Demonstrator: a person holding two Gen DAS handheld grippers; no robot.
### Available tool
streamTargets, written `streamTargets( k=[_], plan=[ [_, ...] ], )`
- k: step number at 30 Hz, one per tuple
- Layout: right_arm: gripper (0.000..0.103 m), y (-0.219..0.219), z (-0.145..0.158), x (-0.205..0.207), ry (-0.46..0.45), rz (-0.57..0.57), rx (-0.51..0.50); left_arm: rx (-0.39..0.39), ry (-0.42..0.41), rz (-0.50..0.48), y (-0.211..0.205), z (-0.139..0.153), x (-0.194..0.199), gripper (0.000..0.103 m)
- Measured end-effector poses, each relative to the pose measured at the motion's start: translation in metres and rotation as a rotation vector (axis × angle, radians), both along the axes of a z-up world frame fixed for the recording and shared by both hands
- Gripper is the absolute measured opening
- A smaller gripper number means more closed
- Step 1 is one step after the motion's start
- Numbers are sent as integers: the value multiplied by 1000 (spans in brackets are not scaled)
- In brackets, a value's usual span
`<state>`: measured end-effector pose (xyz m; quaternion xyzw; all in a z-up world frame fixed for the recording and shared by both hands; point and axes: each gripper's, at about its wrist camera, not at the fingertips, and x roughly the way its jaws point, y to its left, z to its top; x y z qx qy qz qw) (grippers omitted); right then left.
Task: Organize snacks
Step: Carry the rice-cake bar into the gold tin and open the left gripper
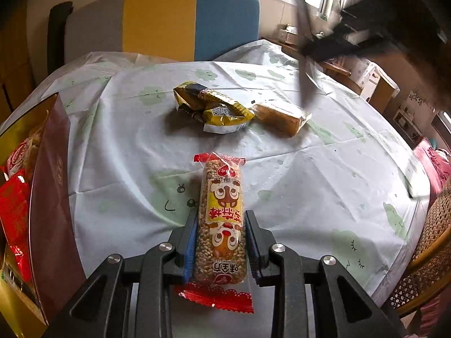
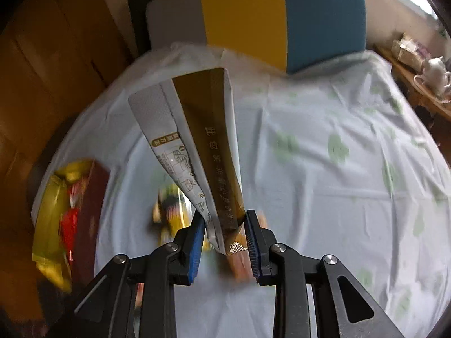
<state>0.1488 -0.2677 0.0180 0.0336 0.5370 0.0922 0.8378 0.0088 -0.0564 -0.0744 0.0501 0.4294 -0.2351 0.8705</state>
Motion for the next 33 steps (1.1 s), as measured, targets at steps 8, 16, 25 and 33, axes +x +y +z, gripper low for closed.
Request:
streamTargets(
  k=[8, 16, 25, 33],
  plan=[
    [31, 14, -53, -60, 203, 152, -22, 14, -6, 5, -3, 1, -2, 31],
    [35, 27, -101, -56, 199, 142, -76, 19, 2, 11, -5, 2, 1, 31],
    [35, 40, -100, -69, 146, 215, -178, 10, 55, 28, -5, 9, 6, 30],
    [34, 60, -104, -83, 123, 243, -227, -182, 50, 147, 56, 68, 10, 30]
  ],
)
